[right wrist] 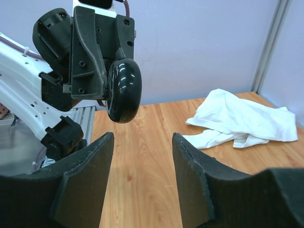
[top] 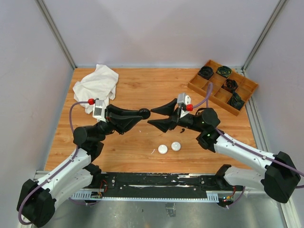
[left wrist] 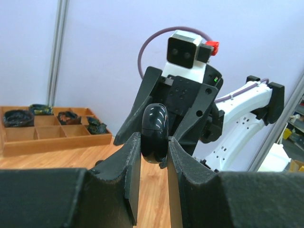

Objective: Insert the wireless bluetooth earbuds into the charging case
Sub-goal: Pick up the charging case at the center of the board.

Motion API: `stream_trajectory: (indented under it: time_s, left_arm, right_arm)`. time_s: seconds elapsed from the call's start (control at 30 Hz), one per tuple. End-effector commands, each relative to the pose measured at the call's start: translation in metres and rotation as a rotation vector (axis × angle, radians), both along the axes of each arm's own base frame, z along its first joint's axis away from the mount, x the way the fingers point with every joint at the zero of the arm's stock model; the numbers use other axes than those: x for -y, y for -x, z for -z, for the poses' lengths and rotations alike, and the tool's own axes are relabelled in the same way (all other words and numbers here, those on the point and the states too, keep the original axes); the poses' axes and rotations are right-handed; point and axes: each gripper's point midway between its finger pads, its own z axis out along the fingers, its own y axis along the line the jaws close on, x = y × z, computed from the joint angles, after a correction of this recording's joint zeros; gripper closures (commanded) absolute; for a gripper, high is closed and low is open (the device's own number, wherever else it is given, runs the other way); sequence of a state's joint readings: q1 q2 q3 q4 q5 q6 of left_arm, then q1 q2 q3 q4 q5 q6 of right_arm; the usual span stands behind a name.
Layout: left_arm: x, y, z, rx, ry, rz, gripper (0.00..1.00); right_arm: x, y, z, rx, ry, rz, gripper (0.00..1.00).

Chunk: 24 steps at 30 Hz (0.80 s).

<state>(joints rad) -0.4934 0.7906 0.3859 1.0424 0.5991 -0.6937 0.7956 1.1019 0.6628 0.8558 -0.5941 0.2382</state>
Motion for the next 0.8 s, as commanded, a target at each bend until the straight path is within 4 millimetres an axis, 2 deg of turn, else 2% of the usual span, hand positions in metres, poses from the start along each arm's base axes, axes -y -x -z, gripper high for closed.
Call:
stream_trajectory:
  time_s: [0.0,0.43,0.77]
  left_arm:
    - [-0.004,0.009,-0.014,0.061,0.068,0.012,1.0]
    - [0.002,0.007,-0.009,0.049,0.07,0.022,1.0]
    - [0.006,0.006,-0.007,0.047,0.068,0.025,1.0]
  right_arm:
    - [0.0,0.01,-0.031,0.038,-0.09,-0.073,0.48]
    - [-0.005,0.015,-0.045,0.024,-0.148,-0.135,0.56]
    - [-0.008,0.02,-0.046,0.01,-0.162,-0.18,0.61]
